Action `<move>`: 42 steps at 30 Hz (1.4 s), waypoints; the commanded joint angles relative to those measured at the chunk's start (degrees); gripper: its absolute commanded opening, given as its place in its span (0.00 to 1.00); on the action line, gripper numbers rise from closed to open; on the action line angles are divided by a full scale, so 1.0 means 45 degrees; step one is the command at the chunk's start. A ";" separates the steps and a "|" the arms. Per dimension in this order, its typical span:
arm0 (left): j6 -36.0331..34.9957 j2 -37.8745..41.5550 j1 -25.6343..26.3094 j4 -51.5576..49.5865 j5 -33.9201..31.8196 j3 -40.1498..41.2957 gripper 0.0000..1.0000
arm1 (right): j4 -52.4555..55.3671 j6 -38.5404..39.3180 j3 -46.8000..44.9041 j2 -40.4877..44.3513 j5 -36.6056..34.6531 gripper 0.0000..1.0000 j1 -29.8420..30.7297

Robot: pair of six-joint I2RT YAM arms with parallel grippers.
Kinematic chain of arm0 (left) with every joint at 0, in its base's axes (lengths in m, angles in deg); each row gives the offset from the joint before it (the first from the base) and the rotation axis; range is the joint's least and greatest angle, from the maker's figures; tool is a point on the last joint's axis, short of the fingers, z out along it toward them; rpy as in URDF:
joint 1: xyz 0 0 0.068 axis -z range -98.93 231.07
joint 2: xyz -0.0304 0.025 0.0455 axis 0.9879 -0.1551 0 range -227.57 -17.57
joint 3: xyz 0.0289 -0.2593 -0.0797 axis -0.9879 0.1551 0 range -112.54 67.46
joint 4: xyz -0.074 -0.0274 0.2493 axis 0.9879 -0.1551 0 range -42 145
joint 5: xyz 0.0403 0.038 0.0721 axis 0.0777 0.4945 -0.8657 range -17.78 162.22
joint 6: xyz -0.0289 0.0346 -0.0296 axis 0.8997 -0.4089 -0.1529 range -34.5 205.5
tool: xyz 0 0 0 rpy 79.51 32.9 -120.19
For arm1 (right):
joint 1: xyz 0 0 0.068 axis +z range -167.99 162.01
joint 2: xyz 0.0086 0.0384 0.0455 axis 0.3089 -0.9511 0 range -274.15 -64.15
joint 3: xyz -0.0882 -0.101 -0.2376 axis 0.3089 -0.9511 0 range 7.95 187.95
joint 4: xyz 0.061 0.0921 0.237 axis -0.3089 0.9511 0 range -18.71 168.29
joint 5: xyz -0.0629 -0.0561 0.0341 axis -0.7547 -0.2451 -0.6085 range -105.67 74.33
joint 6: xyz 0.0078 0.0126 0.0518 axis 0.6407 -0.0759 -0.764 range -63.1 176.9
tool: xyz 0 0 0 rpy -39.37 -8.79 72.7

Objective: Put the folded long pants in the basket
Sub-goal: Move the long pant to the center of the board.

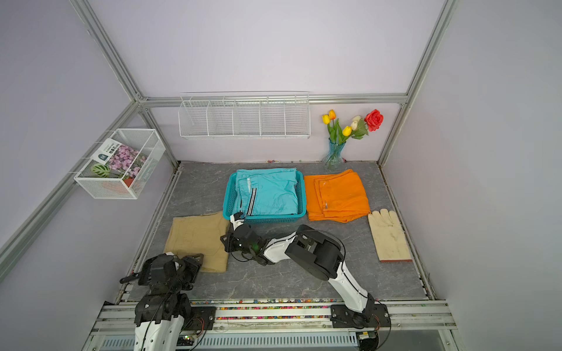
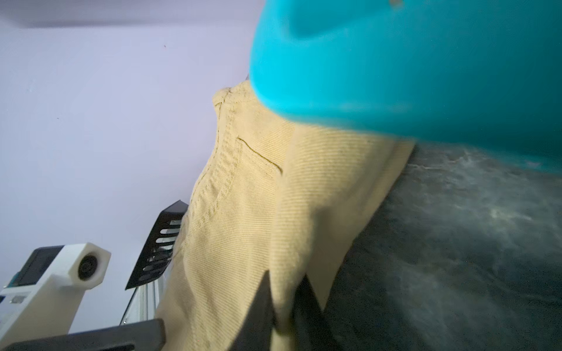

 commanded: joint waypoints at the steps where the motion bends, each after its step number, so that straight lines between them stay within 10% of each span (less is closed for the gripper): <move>1: -0.0626 -0.0215 0.0058 -0.1446 -0.0162 -0.1672 0.58 | 0.0480 -0.0534 -0.0763 0.0189 0.0217 0.03 -0.0131; 3: -0.0637 -0.0468 0.0053 -0.1506 -0.0195 -0.2158 0.74 | 0.0368 -0.0485 -0.1237 0.0561 0.0140 0.00 -0.0082; 18: -0.2675 -0.4826 0.0052 -0.0444 0.1259 -0.5349 0.82 | -0.0861 -0.0290 -0.7862 0.4964 -0.1464 0.00 0.0320; 26: -0.2298 -0.4963 0.0127 -0.0190 0.0972 -0.4291 0.99 | 0.0352 0.0111 -0.9131 0.6595 -0.2233 0.00 0.0299; 42: -0.2949 -0.7243 0.0209 0.4598 -0.0016 -0.1160 0.99 | 0.3082 0.0243 -0.9814 0.9175 -0.4056 0.00 0.0261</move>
